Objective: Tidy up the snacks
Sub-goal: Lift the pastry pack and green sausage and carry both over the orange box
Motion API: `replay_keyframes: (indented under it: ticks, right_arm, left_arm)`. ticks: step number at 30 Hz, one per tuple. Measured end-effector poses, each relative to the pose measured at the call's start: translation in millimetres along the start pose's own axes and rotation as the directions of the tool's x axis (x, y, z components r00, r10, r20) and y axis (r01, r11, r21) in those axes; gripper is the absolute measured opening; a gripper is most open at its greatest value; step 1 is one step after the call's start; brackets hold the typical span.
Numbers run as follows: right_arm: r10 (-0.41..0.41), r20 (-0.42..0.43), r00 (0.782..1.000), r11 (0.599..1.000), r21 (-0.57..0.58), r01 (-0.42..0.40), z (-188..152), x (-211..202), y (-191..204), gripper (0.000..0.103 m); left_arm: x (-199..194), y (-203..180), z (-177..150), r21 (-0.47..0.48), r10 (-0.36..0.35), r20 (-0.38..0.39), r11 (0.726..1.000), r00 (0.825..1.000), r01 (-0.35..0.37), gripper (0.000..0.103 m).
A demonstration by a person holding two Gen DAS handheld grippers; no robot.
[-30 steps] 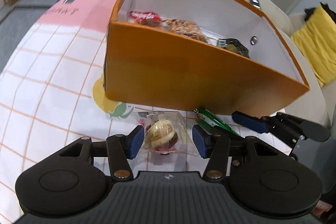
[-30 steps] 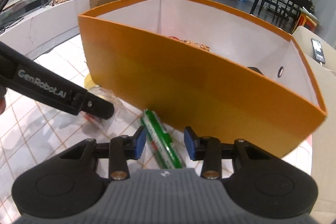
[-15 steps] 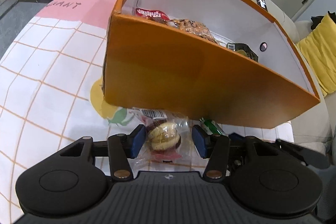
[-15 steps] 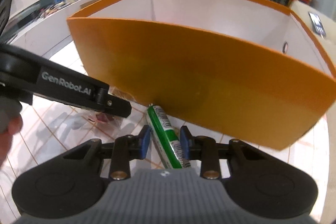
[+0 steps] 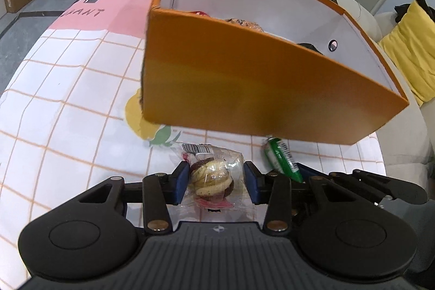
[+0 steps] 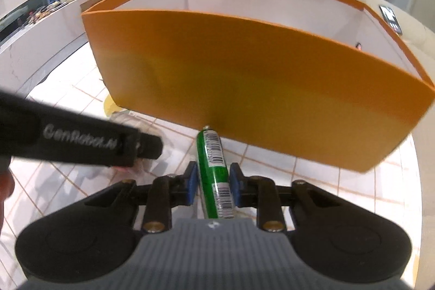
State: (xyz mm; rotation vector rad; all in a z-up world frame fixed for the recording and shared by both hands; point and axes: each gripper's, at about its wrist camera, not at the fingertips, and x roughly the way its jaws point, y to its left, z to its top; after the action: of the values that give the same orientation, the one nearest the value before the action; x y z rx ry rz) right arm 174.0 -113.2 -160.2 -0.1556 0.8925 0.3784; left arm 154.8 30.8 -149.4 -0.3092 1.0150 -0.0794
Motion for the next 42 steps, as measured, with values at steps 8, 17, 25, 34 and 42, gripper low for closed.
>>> replay_keyframes:
  ticks: [8,17,25,34,42]
  right_arm:
    - [0.015,0.008,1.000,0.995,0.099,-0.016,-12,-45,-3,0.020]
    - [0.035,0.083,0.996,0.979,0.198,-0.051,-4,-112,-11,0.020]
    - [0.062,0.150,0.987,0.961,0.258,-0.100,11,-167,-36,0.020]
    - [0.060,0.174,0.983,0.964,0.246,-0.103,62,-187,-68,0.020]
    - [0.029,0.140,0.990,0.976,0.209,-0.058,114,-164,-95,0.020]
  left_arm:
    - [-32,-3,-8,-0.082,-0.073,0.008,0.994,0.997,0.073,0.048]
    - [-90,-22,-7,-0.058,-0.140,0.105,0.988,0.985,0.146,0.048]
    - [-112,-43,16,-0.006,-0.218,0.119,0.975,0.969,0.220,0.048]
    - [-123,-78,64,0.124,-0.243,0.138,0.966,0.960,0.227,0.048]
    - [-100,-96,112,0.173,-0.248,0.100,0.958,0.964,0.228,0.048]
